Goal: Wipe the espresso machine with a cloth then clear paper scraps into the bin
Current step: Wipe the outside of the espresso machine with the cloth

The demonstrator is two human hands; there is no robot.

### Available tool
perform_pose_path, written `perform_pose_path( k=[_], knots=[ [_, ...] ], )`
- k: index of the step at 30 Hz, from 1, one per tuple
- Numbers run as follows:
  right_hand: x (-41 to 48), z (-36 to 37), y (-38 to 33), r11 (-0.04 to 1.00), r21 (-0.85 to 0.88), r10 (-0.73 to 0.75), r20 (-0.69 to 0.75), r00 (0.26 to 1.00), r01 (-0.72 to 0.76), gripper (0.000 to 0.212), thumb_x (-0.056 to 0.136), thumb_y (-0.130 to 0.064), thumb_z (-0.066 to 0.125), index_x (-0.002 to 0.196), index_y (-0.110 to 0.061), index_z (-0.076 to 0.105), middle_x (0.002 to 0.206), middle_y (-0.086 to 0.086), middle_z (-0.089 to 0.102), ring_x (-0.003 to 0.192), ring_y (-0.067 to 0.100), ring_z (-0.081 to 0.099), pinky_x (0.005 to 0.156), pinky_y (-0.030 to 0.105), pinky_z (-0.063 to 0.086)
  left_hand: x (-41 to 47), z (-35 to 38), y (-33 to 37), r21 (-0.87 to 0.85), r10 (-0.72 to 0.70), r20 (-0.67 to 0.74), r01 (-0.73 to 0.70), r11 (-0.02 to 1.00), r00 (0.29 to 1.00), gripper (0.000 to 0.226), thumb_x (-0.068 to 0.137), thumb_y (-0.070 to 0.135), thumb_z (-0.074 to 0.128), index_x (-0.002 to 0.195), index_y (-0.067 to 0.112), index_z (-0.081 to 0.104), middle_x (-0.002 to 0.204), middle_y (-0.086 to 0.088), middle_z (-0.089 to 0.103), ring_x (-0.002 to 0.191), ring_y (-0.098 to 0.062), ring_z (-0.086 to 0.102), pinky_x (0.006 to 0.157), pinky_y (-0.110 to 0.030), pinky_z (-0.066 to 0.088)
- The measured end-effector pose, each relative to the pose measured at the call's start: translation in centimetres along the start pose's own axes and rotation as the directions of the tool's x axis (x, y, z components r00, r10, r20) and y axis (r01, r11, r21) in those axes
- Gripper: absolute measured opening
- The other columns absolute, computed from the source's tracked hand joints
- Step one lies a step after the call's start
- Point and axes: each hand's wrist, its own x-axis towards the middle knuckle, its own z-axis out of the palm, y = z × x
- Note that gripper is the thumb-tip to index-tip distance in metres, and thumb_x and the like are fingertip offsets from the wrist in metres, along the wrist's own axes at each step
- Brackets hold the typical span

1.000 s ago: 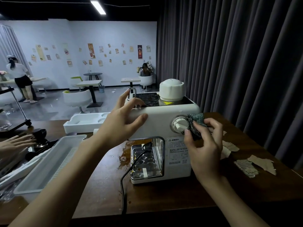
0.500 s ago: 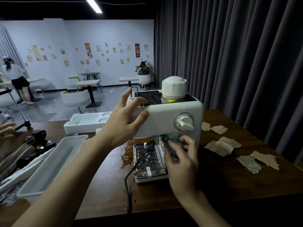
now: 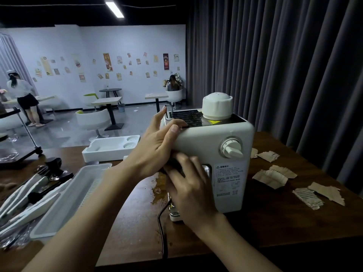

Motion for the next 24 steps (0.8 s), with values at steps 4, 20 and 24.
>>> perform_pose_path(
  k=[4,20,24],
  knots=[
    [-0.9,-1.0,2.4,0.997,-0.016,0.080,-0.053,0.995,-0.081,0.022,0.093,-0.013,0.064,0.113,-0.011,0.071,0.124,0.009,0.060,0.098,0.029,0.057,0.088,0.041,0.049,0.0,0.1,-0.2,0.013,0.014,-0.001,-0.014,1.000,1.000,0.043,0.093,0.070,0.017,0.121,0.058,0.047,0.159,0.019,0.015,0.154,-0.010,0.012,0.111,-0.032,0.022],
    [-4.1,-3.2,6.1,0.965,0.017,0.259,-0.187,0.948,-0.260,0.030,0.094,-0.012,0.057,0.121,-0.005,0.066,0.122,0.006,0.052,0.112,0.023,0.056,0.098,0.031,0.047,0.3,0.9,-0.1,0.153,0.080,-0.070,-0.068,0.986,0.994,0.036,0.095,0.058,0.027,0.116,0.044,0.054,0.160,0.014,0.013,0.133,-0.004,0.034,0.097,-0.026,0.035],
    [-3.8,-3.5,6.8,0.972,-0.020,0.230,-0.156,0.961,-0.236,0.031,0.093,-0.013,0.055,0.121,-0.005,0.066,0.120,0.009,0.050,0.113,0.025,0.055,0.097,0.034,0.049,0.1,1.1,0.2,0.160,0.142,-0.143,-0.118,0.980,0.979,0.032,0.095,0.056,0.043,0.113,0.034,0.060,0.138,0.018,0.034,0.103,-0.005,0.052,0.081,-0.015,0.040]
  ],
)
